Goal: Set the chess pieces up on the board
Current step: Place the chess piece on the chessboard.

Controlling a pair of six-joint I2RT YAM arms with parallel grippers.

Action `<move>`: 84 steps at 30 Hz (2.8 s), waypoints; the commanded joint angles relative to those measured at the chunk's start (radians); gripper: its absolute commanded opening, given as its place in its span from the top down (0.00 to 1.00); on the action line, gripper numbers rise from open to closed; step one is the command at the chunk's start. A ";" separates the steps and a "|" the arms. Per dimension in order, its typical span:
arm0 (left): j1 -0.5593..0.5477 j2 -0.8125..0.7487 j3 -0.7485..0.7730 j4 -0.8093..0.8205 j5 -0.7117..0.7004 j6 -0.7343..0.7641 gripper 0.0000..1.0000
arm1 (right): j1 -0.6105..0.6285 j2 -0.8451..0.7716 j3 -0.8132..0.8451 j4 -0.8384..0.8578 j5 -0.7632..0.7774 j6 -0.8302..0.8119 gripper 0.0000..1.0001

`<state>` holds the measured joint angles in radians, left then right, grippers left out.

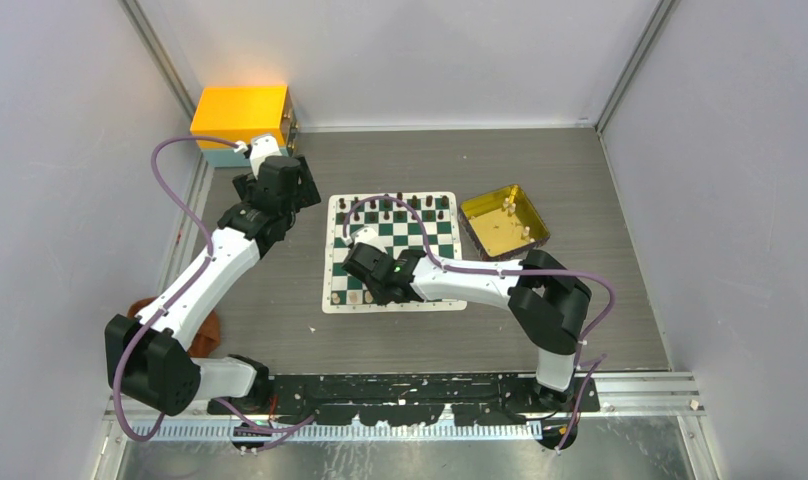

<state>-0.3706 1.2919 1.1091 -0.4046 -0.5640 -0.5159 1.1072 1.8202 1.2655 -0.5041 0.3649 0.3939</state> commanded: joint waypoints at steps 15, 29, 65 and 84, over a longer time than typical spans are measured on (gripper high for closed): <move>0.009 -0.020 0.020 0.024 -0.002 -0.002 0.02 | 0.005 -0.017 -0.001 0.048 0.034 -0.036 1.00; 0.009 -0.020 0.019 0.025 -0.001 0.000 0.02 | 0.006 -0.014 0.007 0.056 0.049 -0.050 0.99; 0.009 -0.017 0.012 0.031 0.005 -0.008 0.02 | 0.006 -0.046 -0.027 0.038 0.079 -0.063 1.00; 0.009 -0.006 0.022 0.033 0.007 -0.009 0.02 | 0.006 -0.059 -0.031 0.035 0.093 -0.072 0.99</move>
<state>-0.3698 1.2919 1.1088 -0.4023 -0.5552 -0.5171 1.1110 1.8126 1.2385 -0.4644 0.4213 0.3367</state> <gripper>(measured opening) 0.986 0.174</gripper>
